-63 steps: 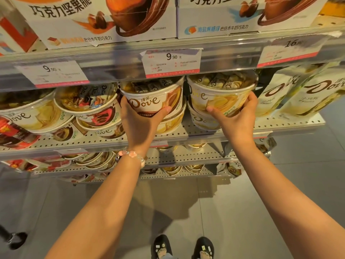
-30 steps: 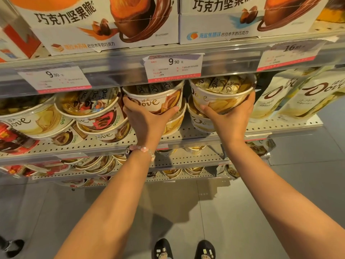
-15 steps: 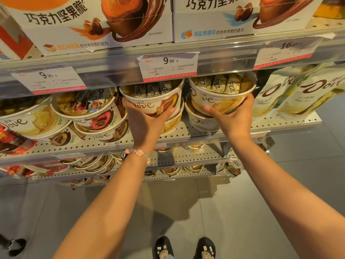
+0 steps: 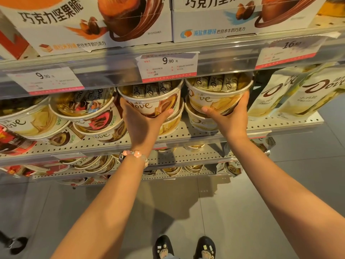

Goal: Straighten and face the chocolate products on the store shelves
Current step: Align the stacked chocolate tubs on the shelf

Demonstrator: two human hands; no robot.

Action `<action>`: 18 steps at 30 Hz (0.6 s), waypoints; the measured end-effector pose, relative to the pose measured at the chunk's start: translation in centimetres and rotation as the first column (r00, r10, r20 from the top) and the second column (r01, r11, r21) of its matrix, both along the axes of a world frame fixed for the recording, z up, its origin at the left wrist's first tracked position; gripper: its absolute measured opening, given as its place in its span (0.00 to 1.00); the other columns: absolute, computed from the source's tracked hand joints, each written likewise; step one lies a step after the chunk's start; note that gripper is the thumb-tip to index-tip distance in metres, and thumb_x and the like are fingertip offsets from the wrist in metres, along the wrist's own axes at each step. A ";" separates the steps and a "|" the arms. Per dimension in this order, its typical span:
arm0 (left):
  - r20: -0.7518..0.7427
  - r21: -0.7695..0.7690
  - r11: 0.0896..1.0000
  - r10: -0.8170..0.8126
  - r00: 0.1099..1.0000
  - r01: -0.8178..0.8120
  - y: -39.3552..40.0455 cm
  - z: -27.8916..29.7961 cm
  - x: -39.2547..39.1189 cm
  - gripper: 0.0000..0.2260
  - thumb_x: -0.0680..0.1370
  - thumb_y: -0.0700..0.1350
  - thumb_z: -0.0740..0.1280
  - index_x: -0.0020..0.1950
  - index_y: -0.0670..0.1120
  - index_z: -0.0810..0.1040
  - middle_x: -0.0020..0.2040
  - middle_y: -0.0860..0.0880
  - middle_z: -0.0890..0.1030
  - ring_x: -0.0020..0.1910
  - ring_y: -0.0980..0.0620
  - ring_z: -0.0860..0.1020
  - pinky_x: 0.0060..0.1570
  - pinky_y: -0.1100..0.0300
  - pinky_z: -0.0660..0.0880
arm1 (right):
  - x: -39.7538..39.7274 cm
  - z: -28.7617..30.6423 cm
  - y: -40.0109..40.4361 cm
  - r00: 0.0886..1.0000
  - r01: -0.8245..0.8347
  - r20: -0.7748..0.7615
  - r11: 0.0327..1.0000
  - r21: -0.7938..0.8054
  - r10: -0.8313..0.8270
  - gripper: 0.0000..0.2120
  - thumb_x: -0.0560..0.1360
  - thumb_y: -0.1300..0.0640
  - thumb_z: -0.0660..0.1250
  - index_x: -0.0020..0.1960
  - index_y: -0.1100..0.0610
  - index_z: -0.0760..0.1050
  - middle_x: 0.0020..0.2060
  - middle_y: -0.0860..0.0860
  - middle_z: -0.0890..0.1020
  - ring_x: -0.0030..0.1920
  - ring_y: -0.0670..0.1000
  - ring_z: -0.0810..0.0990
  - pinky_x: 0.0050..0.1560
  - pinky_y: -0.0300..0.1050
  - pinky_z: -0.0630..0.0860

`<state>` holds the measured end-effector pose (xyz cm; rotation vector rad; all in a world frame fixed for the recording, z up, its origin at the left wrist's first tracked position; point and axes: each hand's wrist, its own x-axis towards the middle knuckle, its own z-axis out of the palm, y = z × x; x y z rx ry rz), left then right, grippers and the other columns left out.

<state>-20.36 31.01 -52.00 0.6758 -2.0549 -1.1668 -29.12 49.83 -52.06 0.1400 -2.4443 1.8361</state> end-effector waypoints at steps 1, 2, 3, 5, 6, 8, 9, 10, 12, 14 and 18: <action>0.002 -0.013 1.000 0.004 1.000 -0.004 0.0 0.1 0.0 0.51 0.56 0.63 0.78 0.71 0.45 0.58 0.66 0.53 0.70 0.64 0.59 0.70 0.68 0.62 0.65 | -0.1 0.0 0.1 1.000 -0.010 0.004 1.000 -0.003 0.010 0.49 0.59 0.52 0.80 0.72 0.53 0.55 0.66 0.50 0.71 0.67 0.49 0.69 0.68 0.51 0.68; -0.003 -0.015 1.000 0.000 1.000 0.000 0.1 0.2 0.0 0.51 0.56 0.63 0.78 0.71 0.45 0.59 0.66 0.54 0.71 0.63 0.62 0.70 0.67 0.64 0.64 | -0.2 0.0 0.2 1.000 -0.022 0.006 1.000 -0.008 0.022 0.49 0.59 0.52 0.80 0.72 0.53 0.55 0.66 0.50 0.71 0.67 0.49 0.69 0.68 0.51 0.68; -0.013 -0.005 1.000 -0.012 1.000 0.012 0.1 0.2 -0.1 0.50 0.57 0.62 0.79 0.71 0.45 0.59 0.65 0.55 0.71 0.61 0.67 0.69 0.64 0.71 0.64 | -0.3 -0.1 0.3 0.999 -0.036 0.008 0.999 -0.015 0.036 0.49 0.60 0.52 0.80 0.72 0.54 0.55 0.66 0.50 0.71 0.67 0.49 0.69 0.68 0.50 0.68; -0.014 0.015 1.000 -0.021 1.000 0.022 0.0 0.1 -0.1 0.50 0.58 0.59 0.79 0.71 0.45 0.58 0.65 0.54 0.71 0.59 0.68 0.69 0.59 0.80 0.61 | -0.4 -0.1 0.5 0.998 -0.065 0.009 0.997 -0.035 0.066 0.48 0.61 0.53 0.79 0.72 0.54 0.55 0.66 0.50 0.71 0.66 0.48 0.70 0.68 0.49 0.68; -0.010 0.015 1.000 -0.022 1.000 0.022 0.0 0.0 0.0 0.50 0.59 0.59 0.79 0.72 0.45 0.57 0.67 0.52 0.70 0.61 0.65 0.69 0.59 0.81 0.60 | -0.4 -0.1 0.6 0.997 -0.078 0.011 0.996 -0.040 0.079 0.48 0.62 0.54 0.79 0.73 0.54 0.54 0.66 0.50 0.72 0.66 0.47 0.70 0.67 0.47 0.69; -0.006 -0.002 0.999 -0.034 0.999 0.034 -0.1 -0.1 0.0 0.50 0.59 0.58 0.79 0.72 0.43 0.56 0.68 0.50 0.70 0.63 0.61 0.69 0.63 0.76 0.62 | -0.6 -0.1 0.8 0.995 -0.096 0.016 0.995 -0.036 0.097 0.48 0.62 0.54 0.79 0.73 0.55 0.54 0.65 0.50 0.72 0.65 0.46 0.70 0.66 0.44 0.69; -0.004 -0.009 0.999 -0.043 0.999 0.043 -0.1 0.0 0.0 0.50 0.60 0.57 0.79 0.72 0.43 0.57 0.67 0.50 0.70 0.64 0.59 0.70 0.65 0.72 0.63 | -0.7 -0.1 0.8 0.995 -0.101 0.018 0.994 -0.032 0.102 0.48 0.62 0.55 0.79 0.73 0.56 0.54 0.65 0.49 0.72 0.64 0.46 0.70 0.66 0.43 0.69; -0.002 -0.010 0.999 -0.052 0.999 0.052 -0.2 0.1 -0.1 0.49 0.60 0.56 0.80 0.71 0.42 0.57 0.67 0.49 0.71 0.64 0.58 0.70 0.66 0.69 0.63 | -0.8 0.0 0.9 0.994 -0.106 0.019 0.994 -0.027 0.106 0.48 0.61 0.55 0.79 0.73 0.56 0.55 0.65 0.49 0.72 0.64 0.45 0.70 0.65 0.42 0.69; 0.001 0.001 0.998 -0.068 0.998 0.068 -0.5 0.2 0.0 0.47 0.59 0.55 0.80 0.70 0.42 0.59 0.65 0.49 0.72 0.63 0.58 0.71 0.65 0.68 0.65 | -0.9 0.0 0.9 0.993 -0.115 0.017 0.993 -0.023 0.115 0.48 0.61 0.55 0.79 0.73 0.56 0.55 0.65 0.50 0.72 0.64 0.45 0.70 0.65 0.41 0.69; 0.007 0.013 0.996 -0.090 0.996 0.090 -0.9 0.3 0.0 0.45 0.59 0.53 0.81 0.69 0.41 0.61 0.63 0.49 0.73 0.60 0.60 0.73 0.64 0.70 0.66 | -1.0 -0.1 1.0 0.992 -0.127 0.018 0.992 -0.026 0.128 0.48 0.62 0.56 0.79 0.73 0.57 0.54 0.65 0.50 0.72 0.65 0.47 0.70 0.65 0.41 0.69; 0.023 -0.034 0.991 -0.132 0.991 0.133 -1.4 0.5 -0.1 0.44 0.61 0.50 0.80 0.67 0.38 0.60 0.62 0.48 0.72 0.58 0.63 0.71 0.64 0.70 0.65 | -1.8 -0.1 1.3 0.982 -0.184 0.047 0.982 -0.037 0.186 0.49 0.63 0.58 0.78 0.74 0.57 0.52 0.66 0.51 0.71 0.65 0.48 0.70 0.63 0.39 0.70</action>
